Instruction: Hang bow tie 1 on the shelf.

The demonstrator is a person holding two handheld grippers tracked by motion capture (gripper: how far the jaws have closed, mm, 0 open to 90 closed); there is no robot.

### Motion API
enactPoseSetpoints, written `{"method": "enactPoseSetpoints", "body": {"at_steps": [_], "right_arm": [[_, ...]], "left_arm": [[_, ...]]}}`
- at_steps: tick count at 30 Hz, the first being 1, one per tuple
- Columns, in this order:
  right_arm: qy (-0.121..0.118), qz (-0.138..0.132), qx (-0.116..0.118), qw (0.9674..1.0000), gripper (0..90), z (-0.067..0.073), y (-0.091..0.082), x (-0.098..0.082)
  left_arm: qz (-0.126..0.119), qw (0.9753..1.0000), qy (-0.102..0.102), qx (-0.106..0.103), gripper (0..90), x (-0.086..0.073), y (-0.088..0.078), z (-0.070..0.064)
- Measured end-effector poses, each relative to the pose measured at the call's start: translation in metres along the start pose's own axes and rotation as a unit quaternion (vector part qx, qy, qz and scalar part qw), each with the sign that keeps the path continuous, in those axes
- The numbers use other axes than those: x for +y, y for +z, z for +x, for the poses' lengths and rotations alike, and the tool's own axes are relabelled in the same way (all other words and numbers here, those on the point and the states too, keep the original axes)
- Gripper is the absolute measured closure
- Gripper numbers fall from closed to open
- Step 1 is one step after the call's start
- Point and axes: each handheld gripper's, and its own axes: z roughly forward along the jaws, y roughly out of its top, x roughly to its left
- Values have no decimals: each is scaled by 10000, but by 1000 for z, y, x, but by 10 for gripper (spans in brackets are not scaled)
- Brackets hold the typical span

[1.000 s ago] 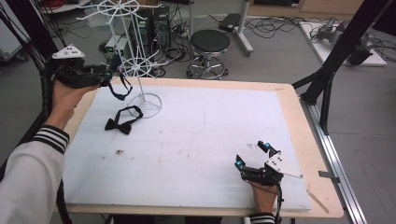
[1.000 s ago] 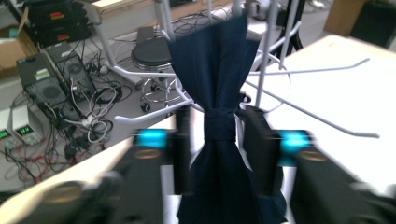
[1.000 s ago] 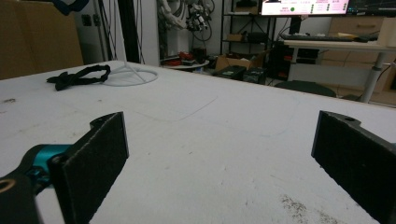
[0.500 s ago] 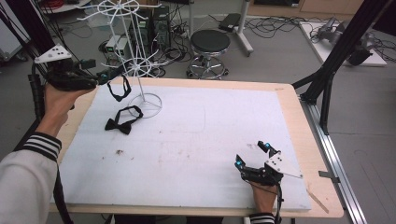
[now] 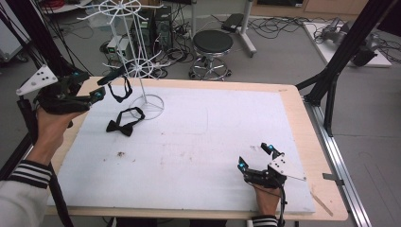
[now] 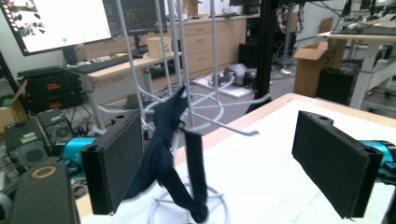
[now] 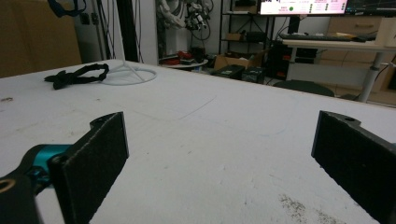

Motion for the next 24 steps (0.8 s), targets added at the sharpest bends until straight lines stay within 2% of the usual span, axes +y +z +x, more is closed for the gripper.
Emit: {"method": "enactPoseSetpoints", "body": {"at_steps": [6,9,14,24], "right_arm": [[21,-8,-20,10000,30,0,0,0],[8,-13,-21,10000,30,0,0,0],[27,-31,-16,10000,30,-1,0,0],[47,-43,-8,10000,30,0,-1,-1]], "left_arm": [[-124,9999,76,-27,170,-19,-11,-15],[-209,9998,4,-42,170,-31,-17,-21],[-186,9998,-6,-35,170,-49,-25,-29],[-207,9996,-59,-205,170,-70,-26,-43]]}}
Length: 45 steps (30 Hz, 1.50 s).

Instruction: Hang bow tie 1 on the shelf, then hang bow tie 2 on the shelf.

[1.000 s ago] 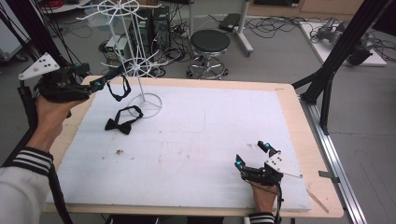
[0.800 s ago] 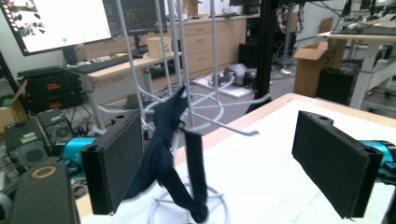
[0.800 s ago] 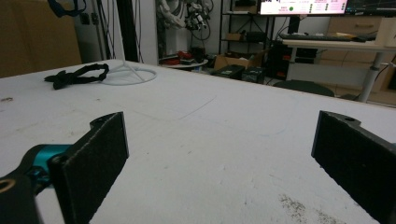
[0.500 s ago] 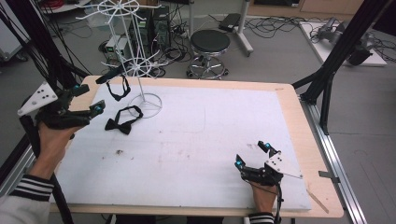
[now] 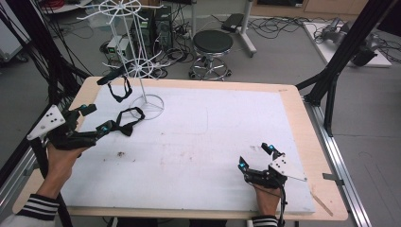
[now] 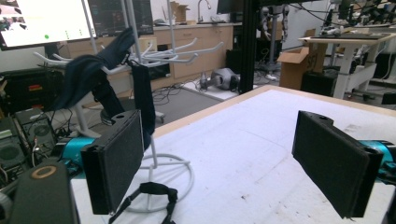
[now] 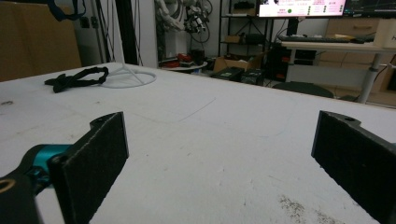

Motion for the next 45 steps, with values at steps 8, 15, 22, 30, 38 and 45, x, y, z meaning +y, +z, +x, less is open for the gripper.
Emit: {"method": "enactPoseSetpoints", "body": {"at_steps": [8,15,22,30,38,45], "right_arm": [[-7,-13,-3,10000,29,0,0,0],[-17,-19,-7,10000,30,0,0,0],[-36,-40,-10,10000,30,0,0,0],[-39,-40,-9,10000,30,0,0,0],[-37,-30,-11,10000,30,0,0,0],[-27,-14,-5,10000,30,0,0,0]], "left_arm": [[43,10000,-20,8,170,-12,-2,-4],[149,9998,-69,-136,170,-26,-1,-3],[183,9997,-75,-121,170,-28,-1,-3],[247,9996,-9,-149,170,-27,1,-3],[427,9988,128,-196,170,-28,4,-2],[1010,9933,368,-417,171,-29,11,9]]}}
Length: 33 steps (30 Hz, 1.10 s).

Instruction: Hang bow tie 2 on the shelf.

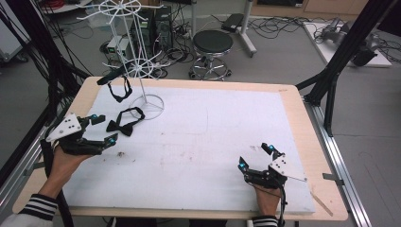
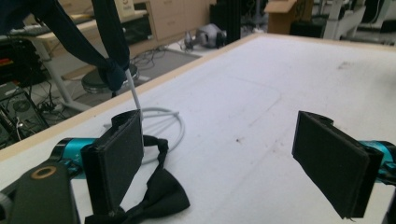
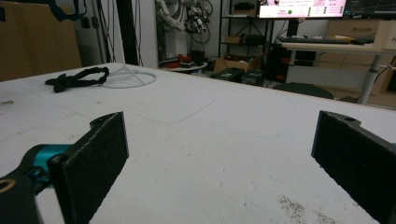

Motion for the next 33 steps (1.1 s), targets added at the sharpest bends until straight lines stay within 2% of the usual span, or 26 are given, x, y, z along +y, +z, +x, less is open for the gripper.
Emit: {"method": "enactPoseSetpoints", "body": {"at_steps": [7,10,15,16,18,21,25,29,31,33], "right_arm": [[13,7,-1,10000,30,0,0,0],[-1,4,-6,10000,30,0,0,0],[6,10,-5,10000,30,0,0,0],[2,15,2,10000,30,0,0,0],[-21,-9,3,10000,30,-1,1,0],[-15,-10,6,10000,30,0,1,0],[-22,-4,13,10000,30,0,1,0],[-29,-10,3,10000,30,0,1,0],[2,6,9,10000,30,0,0,0],[-8,-3,8,10000,30,0,0,0]], "left_arm": [[407,9989,176,-147,171,6,8,10],[549,9978,306,-231,174,9,12,11],[772,9955,406,-356,185,11,16,17],[791,9951,409,-433,185,11,17,19],[868,9935,446,-591,184,11,19,23],[1072,9907,510,-667,180,12,23,26],[1239,9882,593,-681,180,12,25,35],[1406,9856,605,-713,180,12,28,43],[1445,9852,564,-724,163,12,30,48],[1510,9836,640,-751,163,12,31,51]]}}
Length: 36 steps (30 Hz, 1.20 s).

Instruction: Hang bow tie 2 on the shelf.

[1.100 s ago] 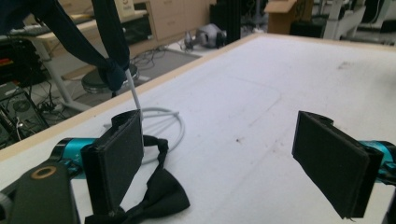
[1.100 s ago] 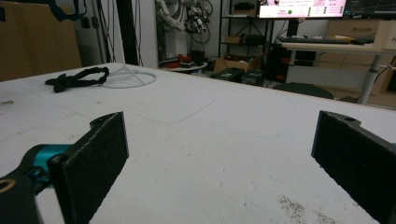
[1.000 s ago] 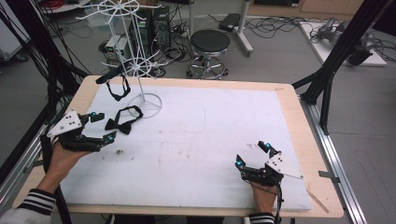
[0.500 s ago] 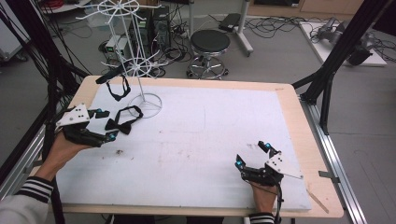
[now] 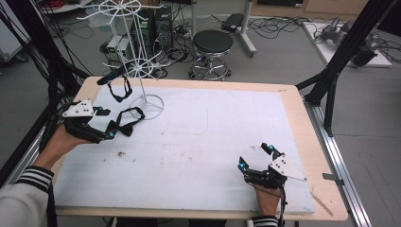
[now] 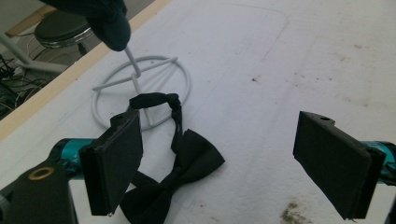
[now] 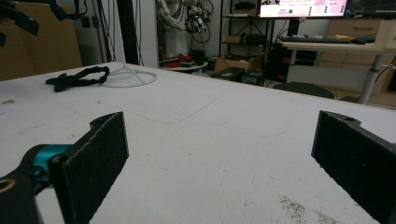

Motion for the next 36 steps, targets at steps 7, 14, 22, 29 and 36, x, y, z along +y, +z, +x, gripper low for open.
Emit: {"method": "enactPoseSetpoints", "body": {"at_steps": [7,14,22,29,36], "right_arm": [[20,10,12,10000,30,0,0,0],[46,11,17,10000,29,0,0,0],[41,8,11,10000,30,0,0,0],[2,-36,-1,10000,29,-1,0,0],[105,-38,3,9999,29,-1,-1,0]], "left_arm": [[159,9998,96,-28,163,-6,7,6],[671,9971,346,-127,172,1,13,16],[1189,9898,744,-261,209,4,24,21],[1536,9843,817,-304,216,1,37,24],[1822,9765,1072,-411,252,1,45,27]]}}
